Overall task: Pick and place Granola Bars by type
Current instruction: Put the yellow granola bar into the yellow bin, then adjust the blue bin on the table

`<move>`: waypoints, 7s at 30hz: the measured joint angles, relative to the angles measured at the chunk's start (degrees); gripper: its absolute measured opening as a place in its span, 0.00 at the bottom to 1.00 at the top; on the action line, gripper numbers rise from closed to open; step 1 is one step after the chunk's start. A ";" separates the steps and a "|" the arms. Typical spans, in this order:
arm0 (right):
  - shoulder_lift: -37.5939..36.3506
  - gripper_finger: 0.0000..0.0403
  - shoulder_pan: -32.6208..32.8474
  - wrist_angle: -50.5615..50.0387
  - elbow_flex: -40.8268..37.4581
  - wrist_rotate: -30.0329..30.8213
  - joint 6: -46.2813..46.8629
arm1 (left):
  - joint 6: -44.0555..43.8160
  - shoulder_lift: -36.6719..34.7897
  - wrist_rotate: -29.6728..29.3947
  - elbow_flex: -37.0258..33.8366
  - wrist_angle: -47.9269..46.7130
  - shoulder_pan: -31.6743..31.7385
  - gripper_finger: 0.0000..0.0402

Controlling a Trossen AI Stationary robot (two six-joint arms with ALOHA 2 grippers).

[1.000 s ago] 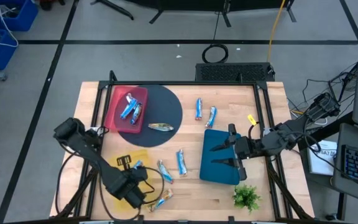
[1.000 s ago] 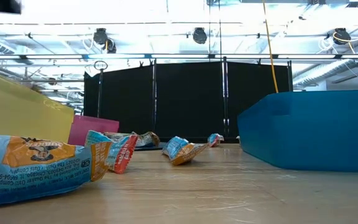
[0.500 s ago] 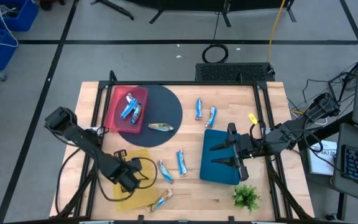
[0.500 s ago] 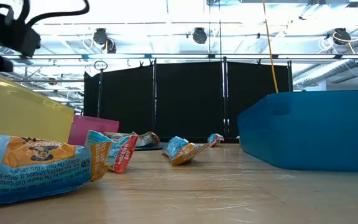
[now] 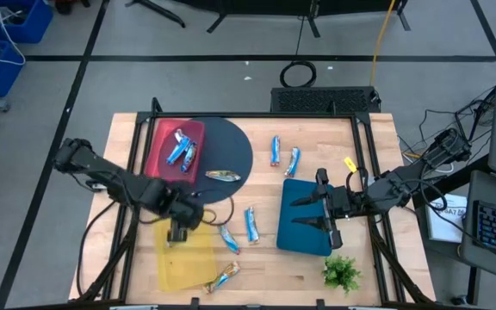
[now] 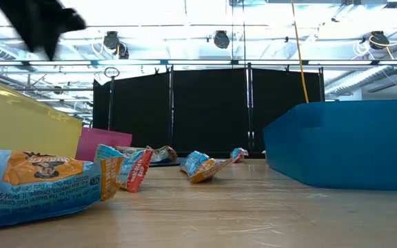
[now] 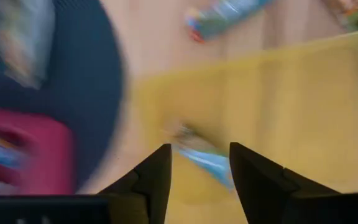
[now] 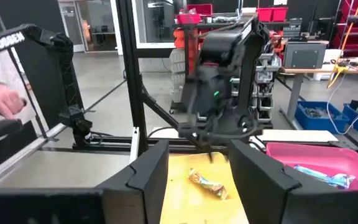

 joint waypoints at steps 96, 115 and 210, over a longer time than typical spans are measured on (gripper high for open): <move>22.88 0.40 -9.81 -9.00 0.06 2.50 18.66 | -65.37 8.59 -3.26 -8.48 26.67 -14.32 0.05; 40.75 0.33 -12.64 -18.42 12.50 -1.61 43.30 | -88.34 8.64 -7.21 -14.10 23.74 -22.51 0.10; 34.80 0.00 -18.17 6.21 13.95 -25.36 51.59 | -69.18 -5.39 -10.29 -14.06 26.65 -17.24 0.33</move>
